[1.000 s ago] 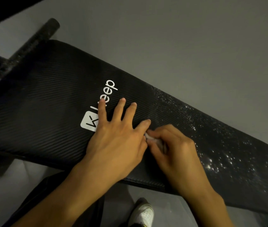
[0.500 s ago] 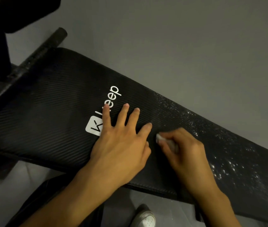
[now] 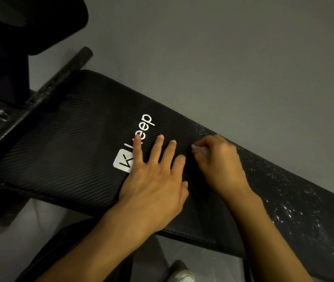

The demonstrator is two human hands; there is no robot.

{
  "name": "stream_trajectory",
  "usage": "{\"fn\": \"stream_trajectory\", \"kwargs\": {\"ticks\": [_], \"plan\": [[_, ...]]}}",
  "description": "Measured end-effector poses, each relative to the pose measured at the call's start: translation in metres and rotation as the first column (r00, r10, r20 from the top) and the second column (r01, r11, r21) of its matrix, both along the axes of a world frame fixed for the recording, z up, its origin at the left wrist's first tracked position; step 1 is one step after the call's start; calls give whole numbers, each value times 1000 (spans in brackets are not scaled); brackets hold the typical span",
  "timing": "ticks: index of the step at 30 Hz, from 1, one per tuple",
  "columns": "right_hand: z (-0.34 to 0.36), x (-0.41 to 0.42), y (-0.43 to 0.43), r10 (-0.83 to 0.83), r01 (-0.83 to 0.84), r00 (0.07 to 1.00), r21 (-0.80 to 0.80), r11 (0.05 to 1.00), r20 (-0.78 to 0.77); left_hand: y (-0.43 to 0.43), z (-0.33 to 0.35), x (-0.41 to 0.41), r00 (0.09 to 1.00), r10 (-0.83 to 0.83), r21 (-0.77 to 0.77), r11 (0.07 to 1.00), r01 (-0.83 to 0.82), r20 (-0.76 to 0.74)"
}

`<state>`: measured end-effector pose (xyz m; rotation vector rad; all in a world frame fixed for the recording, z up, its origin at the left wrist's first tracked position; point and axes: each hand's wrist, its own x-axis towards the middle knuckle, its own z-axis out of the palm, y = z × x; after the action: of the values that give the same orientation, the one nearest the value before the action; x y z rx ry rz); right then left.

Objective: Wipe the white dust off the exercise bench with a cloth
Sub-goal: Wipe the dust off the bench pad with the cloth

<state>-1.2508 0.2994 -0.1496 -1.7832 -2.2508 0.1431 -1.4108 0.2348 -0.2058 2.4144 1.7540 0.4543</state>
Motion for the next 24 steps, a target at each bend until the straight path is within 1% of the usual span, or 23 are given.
{"fn": "stream_trajectory", "kwargs": {"ticks": [2,4,6,9,12,13,15,17,18,22,24], "plan": [[-6,-8,-4,36,-35,999,18,999,-35,-1,0,0,1000,-9,-21,1000,9,-3],[-7,-6,-20,113,-115,989,-8,993,-94,-1,3,-2,1000,-11,-58,998,11,-7],[-2,3,-29,123,-128,987,-43,991,-105,-1,12,-3,1000,-12,-110,994,9,-28],[-4,11,-2,27,-27,999,-10,1000,-47,0,20,0,996,-10,-141,990,-2,-83],[-8,7,35,-97,100,990,22,995,-100,12,31,7,994,-29,-201,979,7,-107],[-9,6,41,-103,107,987,28,994,-122,18,32,8,993,-36,-218,976,11,-108],[-8,3,37,-62,62,985,-10,998,-163,28,33,9,994,-37,-237,971,12,-101],[-7,7,23,-29,22,985,-44,999,-171,33,29,10,997,-27,-213,977,10,-78],[-7,11,19,-41,35,988,-42,998,-151,32,26,9,997,-18,-192,981,4,-70],[-8,15,49,-185,190,978,42,981,-91,25,19,8,996,-8,-137,991,-3,-83],[-7,5,64,-190,196,977,61,979,-93,25,20,7,997,-8,-131,991,-3,-80]]}}
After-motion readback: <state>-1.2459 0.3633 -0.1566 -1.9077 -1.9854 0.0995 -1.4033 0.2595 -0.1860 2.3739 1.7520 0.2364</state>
